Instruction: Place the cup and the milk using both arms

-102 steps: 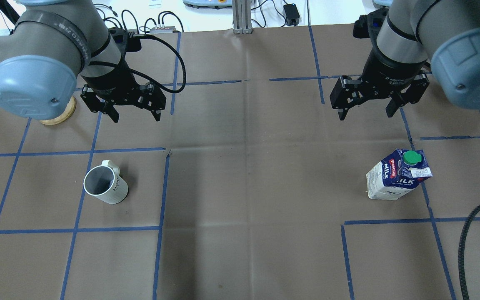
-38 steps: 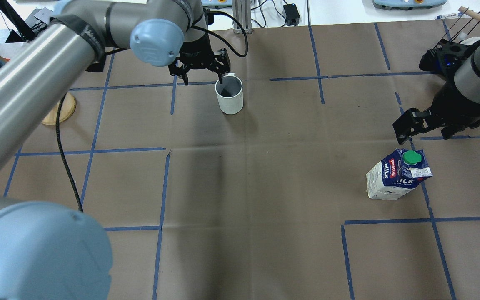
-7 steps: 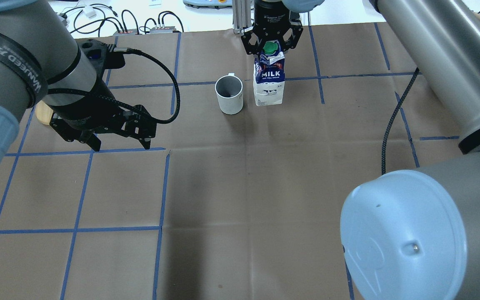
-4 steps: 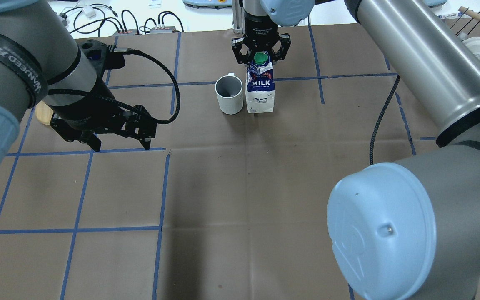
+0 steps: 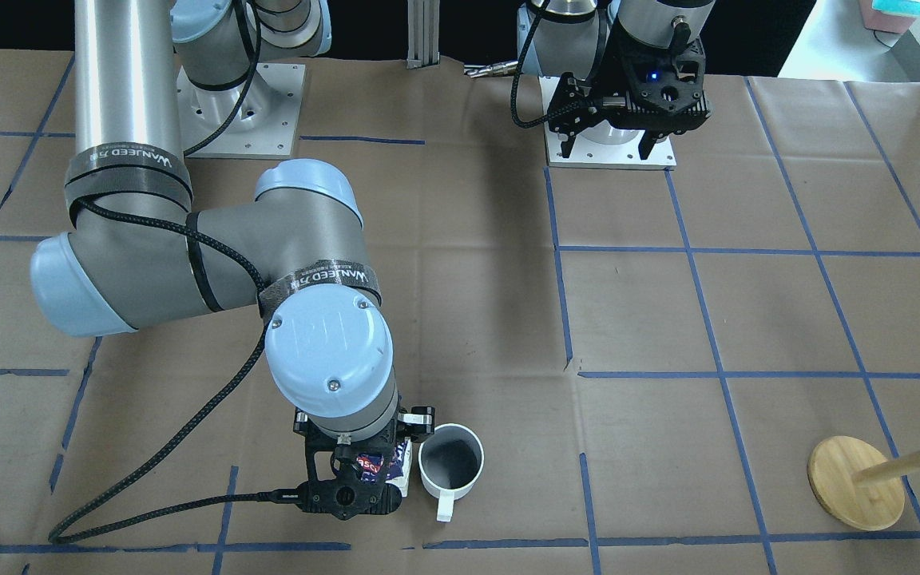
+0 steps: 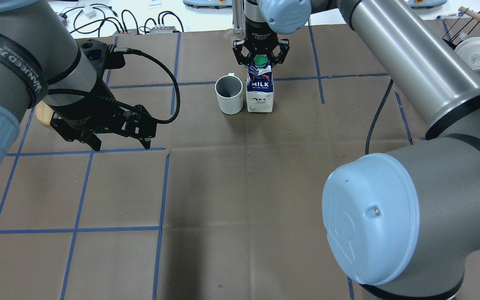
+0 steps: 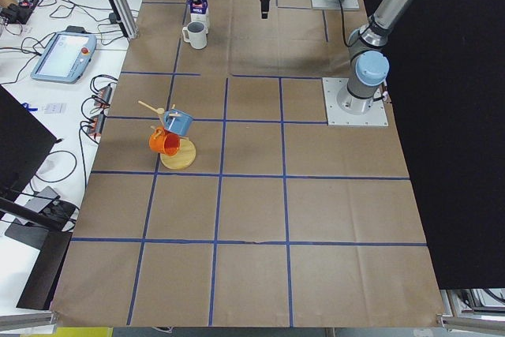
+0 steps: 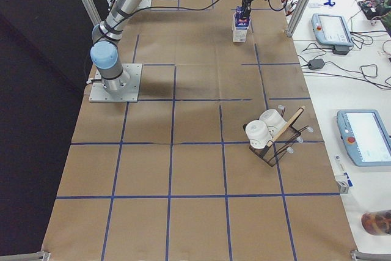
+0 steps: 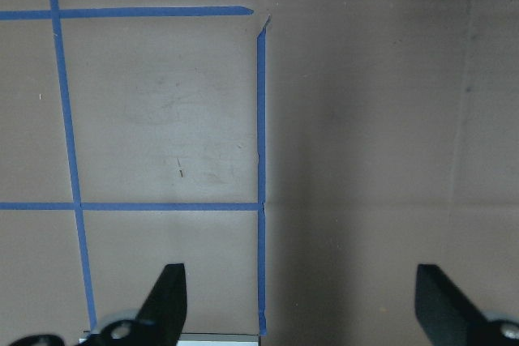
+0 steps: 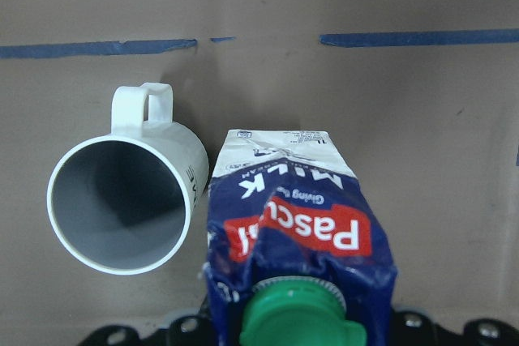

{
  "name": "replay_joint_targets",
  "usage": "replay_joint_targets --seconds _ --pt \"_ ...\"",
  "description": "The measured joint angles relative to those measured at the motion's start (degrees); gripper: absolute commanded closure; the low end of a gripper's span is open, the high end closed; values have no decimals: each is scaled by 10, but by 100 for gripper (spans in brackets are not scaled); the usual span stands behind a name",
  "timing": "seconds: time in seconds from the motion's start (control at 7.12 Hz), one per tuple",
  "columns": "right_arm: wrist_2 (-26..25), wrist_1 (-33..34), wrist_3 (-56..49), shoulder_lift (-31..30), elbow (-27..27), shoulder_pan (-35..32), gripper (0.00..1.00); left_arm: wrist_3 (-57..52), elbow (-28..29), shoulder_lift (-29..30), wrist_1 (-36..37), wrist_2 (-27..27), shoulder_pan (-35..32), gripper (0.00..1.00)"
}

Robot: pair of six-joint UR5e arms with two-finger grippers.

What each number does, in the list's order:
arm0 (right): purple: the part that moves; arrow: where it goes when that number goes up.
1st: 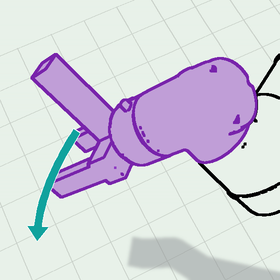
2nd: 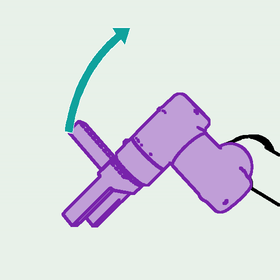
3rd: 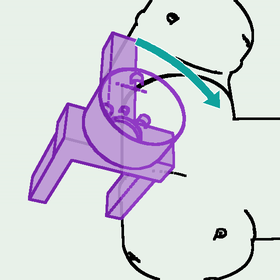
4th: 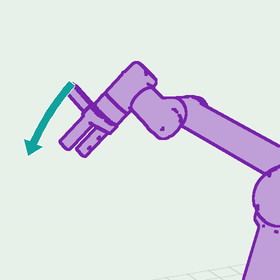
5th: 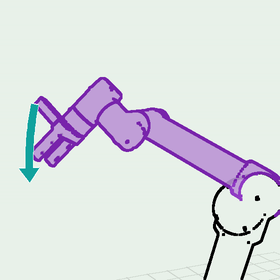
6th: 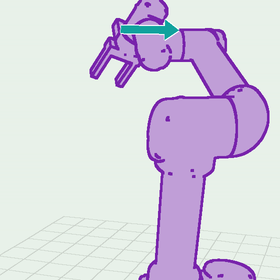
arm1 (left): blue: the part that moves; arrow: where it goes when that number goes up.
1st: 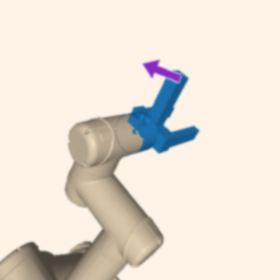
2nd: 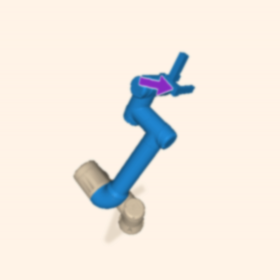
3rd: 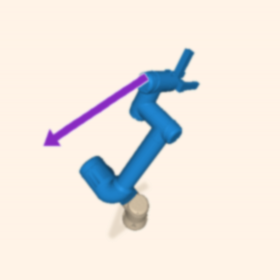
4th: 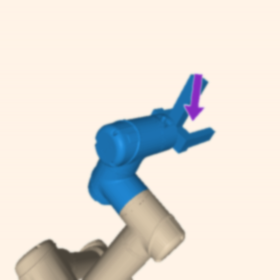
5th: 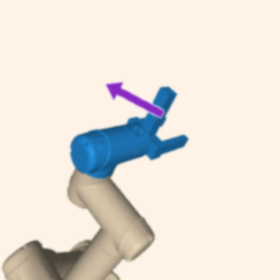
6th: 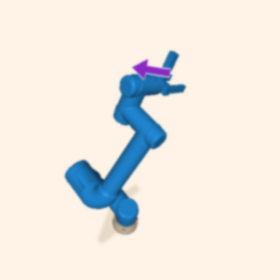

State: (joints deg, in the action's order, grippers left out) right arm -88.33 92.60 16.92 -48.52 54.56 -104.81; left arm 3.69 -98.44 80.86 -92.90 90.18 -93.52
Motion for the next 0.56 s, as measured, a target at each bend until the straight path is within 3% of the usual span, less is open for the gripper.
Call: replay_joint_targets --seconds 0.56 --pt "-2 6 0 -9 -5 7 0 0 -1 0 0 0 0 0"
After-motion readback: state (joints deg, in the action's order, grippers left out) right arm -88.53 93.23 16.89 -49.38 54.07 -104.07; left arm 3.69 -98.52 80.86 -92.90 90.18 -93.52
